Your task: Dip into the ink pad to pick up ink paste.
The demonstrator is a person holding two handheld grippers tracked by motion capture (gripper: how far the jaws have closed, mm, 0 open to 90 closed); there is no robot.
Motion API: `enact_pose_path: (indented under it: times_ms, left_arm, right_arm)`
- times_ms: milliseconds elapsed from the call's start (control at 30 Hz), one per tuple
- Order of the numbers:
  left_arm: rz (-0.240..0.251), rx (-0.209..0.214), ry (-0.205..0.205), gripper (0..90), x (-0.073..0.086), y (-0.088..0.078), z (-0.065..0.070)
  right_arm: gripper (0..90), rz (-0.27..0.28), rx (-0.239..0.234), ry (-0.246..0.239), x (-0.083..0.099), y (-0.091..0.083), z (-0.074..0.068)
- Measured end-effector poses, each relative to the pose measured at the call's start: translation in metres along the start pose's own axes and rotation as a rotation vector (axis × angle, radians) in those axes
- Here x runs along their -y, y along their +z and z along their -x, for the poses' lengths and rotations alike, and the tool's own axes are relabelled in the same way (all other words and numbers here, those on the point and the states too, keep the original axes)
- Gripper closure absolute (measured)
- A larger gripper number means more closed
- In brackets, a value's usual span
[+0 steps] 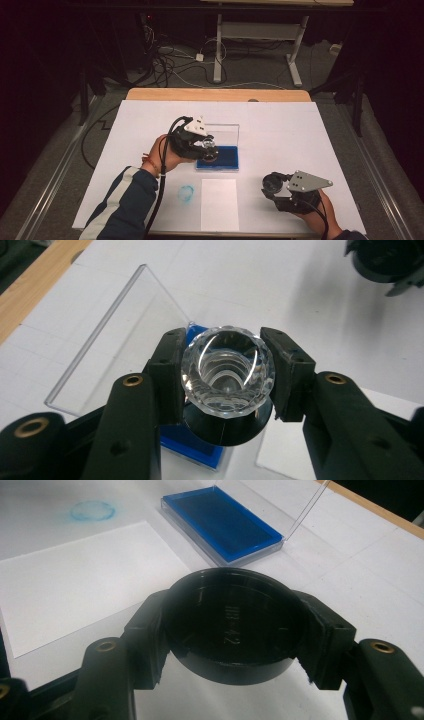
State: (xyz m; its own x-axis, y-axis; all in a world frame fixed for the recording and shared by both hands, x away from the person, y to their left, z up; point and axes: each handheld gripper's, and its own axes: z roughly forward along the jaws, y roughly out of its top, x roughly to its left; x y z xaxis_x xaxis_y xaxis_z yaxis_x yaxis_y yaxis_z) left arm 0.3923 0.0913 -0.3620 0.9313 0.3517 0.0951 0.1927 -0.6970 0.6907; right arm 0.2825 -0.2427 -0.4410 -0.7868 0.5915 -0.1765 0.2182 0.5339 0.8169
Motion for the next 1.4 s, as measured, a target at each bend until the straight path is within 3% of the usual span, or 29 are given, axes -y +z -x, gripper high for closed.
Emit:
enact_pose_path:
  times_ms: [467, 900, 1200, 1400]
  left_arm:
    - [-0.039, 0.019, -0.038, 54.0, -0.004, 0.039, -0.016]
    - [-0.082, 0.014, -0.047, 54.0, -0.002, 0.069, -0.018]
    - [-0.099, 0.030, -0.070, 53.9, 0.007, 0.082, -0.018]
    - [-0.087, 0.030, -0.071, 53.9, 0.010, 0.082, -0.018]
  right_arm:
    - [38.1, -0.003, -0.007, -0.010, -0.001, 0.001, -0.003]
    - [38.1, -0.014, -0.017, -0.017, 0.001, 0.001, -0.003]
    - [38.1, -0.018, -0.012, -0.018, 0.002, 0.000, -0.003]
    - [38.1, -0.023, -0.015, -0.020, 0.002, 0.001, -0.004]
